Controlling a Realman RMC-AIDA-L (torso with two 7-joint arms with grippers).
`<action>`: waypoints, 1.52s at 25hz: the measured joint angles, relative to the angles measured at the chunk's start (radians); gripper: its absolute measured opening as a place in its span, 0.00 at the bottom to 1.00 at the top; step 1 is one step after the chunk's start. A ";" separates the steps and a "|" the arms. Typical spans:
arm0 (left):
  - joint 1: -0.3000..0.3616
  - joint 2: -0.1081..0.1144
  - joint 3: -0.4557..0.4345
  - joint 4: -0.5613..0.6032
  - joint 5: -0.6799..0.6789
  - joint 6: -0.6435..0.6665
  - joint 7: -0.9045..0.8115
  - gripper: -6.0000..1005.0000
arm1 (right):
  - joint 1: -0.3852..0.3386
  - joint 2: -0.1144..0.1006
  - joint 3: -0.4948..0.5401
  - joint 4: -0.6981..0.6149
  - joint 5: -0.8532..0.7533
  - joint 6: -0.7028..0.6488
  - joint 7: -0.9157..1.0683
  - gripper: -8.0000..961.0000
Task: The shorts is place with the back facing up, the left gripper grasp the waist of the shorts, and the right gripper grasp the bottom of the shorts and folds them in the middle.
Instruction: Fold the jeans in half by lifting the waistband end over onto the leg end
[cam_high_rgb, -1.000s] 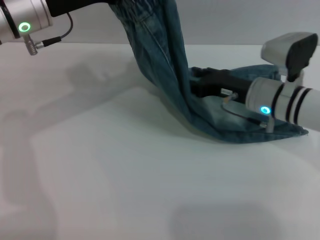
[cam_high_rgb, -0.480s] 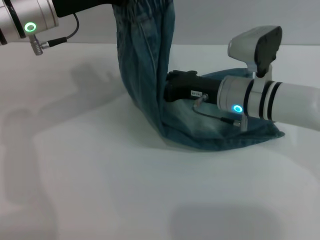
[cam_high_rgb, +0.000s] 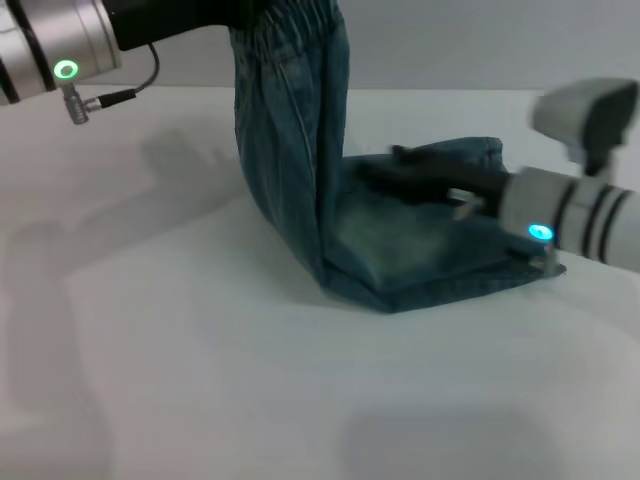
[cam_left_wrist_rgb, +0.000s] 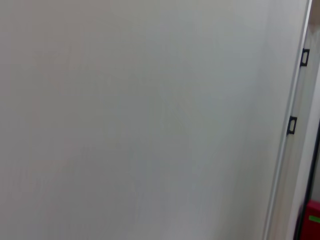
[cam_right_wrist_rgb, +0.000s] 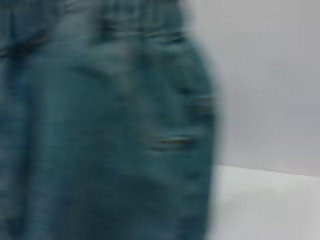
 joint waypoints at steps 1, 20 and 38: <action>0.001 -0.001 0.010 -0.001 0.000 -0.007 0.000 0.07 | -0.025 0.000 0.017 -0.019 0.001 -0.001 0.001 0.67; -0.010 -0.010 0.438 0.011 -0.194 -0.239 0.027 0.07 | -0.243 -0.011 0.315 -0.188 0.062 -0.005 -0.008 0.67; 0.014 -0.012 0.580 0.027 -0.391 -0.306 0.124 0.35 | -0.247 -0.010 0.316 -0.182 0.068 -0.011 -0.021 0.67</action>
